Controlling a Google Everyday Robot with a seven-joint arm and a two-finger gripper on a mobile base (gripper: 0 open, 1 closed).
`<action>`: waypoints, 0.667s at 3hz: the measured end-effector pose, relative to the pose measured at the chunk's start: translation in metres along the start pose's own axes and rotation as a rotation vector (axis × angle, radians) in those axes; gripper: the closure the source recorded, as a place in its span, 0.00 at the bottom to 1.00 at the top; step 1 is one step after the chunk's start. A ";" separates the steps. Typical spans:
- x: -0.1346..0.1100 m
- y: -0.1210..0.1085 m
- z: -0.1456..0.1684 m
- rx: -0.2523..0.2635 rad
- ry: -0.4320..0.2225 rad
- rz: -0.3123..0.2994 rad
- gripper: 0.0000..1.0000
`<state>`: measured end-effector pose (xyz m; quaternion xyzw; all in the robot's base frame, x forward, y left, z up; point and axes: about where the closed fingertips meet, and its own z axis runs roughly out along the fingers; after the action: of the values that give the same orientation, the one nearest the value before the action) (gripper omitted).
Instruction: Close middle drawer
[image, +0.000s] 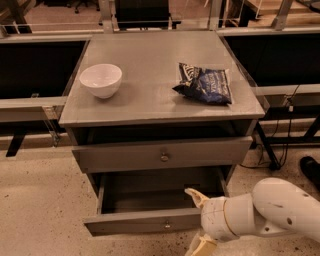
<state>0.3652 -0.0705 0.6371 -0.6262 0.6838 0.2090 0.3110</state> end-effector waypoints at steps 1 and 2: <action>0.009 -0.004 0.002 -0.004 -0.004 0.016 0.00; 0.035 -0.005 0.028 -0.021 0.013 -0.063 0.00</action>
Offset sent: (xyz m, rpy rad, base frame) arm 0.0227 -0.0154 -0.1066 -0.0959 -0.1364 0.1920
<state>0.3741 -0.0777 0.5940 -0.6519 0.6636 0.2020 0.3064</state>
